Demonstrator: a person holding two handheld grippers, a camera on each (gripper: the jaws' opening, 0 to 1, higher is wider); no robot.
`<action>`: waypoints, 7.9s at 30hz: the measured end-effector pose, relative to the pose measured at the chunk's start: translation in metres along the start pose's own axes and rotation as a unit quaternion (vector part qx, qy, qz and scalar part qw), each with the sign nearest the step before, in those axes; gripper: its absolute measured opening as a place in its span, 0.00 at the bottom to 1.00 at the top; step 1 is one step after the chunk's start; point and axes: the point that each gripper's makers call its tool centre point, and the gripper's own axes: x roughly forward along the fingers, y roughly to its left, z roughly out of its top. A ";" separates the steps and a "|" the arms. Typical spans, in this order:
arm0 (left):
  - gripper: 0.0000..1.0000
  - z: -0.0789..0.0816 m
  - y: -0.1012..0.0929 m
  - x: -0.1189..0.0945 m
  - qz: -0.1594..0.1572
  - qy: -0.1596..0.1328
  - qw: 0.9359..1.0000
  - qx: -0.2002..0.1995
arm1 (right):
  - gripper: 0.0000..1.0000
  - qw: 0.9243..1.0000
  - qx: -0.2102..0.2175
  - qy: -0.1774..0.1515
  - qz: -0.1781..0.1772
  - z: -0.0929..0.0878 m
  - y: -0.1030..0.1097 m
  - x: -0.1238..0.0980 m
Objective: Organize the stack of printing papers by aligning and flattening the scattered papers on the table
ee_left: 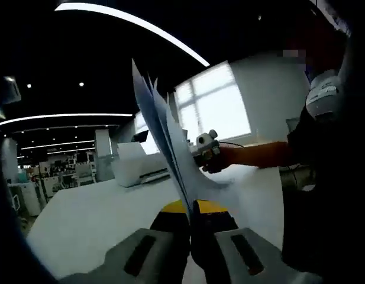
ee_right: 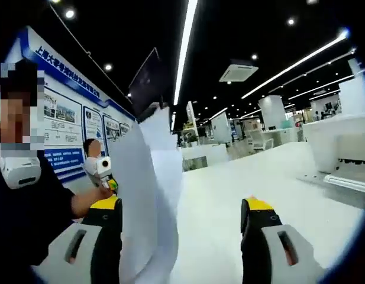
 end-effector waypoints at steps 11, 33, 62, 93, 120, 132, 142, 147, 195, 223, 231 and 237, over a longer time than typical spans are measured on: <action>0.06 0.005 -0.004 0.001 -0.020 -0.017 1.000 -0.003 | 0.19 0.999 0.025 0.016 0.045 -0.009 0.024 0.017; 0.06 0.075 0.024 0.132 -0.102 0.012 0.995 0.021 | 0.00 0.990 -0.110 -0.072 -0.049 0.092 0.032 -0.110; 0.07 0.044 0.081 0.199 -0.007 -0.045 0.997 -0.059 | 0.00 0.969 -0.182 -0.128 -0.106 0.082 0.014 -0.143; 0.07 0.043 0.068 0.212 -0.032 -0.004 0.999 -0.026 | 0.00 0.973 -0.139 -0.122 -0.140 0.084 0.003 -0.130; 0.27 0.032 0.061 0.214 -0.056 -0.015 0.994 -0.095 | 0.24 0.977 -0.146 -0.093 -0.128 0.066 0.000 -0.111; 0.07 0.049 0.049 0.209 -0.081 -0.026 0.994 -0.071 | 0.00 0.972 -0.168 -0.117 -0.115 0.083 0.024 -0.117; 0.34 0.022 0.049 0.216 -0.081 0.014 0.990 -0.115 | 0.30 0.979 -0.120 -0.094 -0.135 0.065 0.004 -0.117; 0.30 0.020 0.047 0.216 -0.085 0.021 0.989 -0.118 | 0.26 0.980 -0.115 -0.089 -0.138 0.062 0.003 -0.118; 0.07 0.016 0.039 0.214 -0.104 0.041 0.988 -0.107 | 0.00 0.986 -0.113 -0.066 -0.107 0.058 0.014 -0.106; 0.06 0.003 0.036 0.219 -0.099 0.056 0.987 -0.112 | 0.00 0.984 -0.106 -0.060 -0.128 0.053 0.000 -0.118; 0.06 0.003 0.041 0.218 -0.087 0.052 0.990 -0.103 | 0.05 0.978 -0.112 -0.036 -0.172 0.066 -0.001 -0.138; 0.06 0.002 0.042 0.218 -0.079 0.054 0.990 -0.102 | 0.08 0.964 -0.136 -0.014 -0.230 0.090 0.004 -0.175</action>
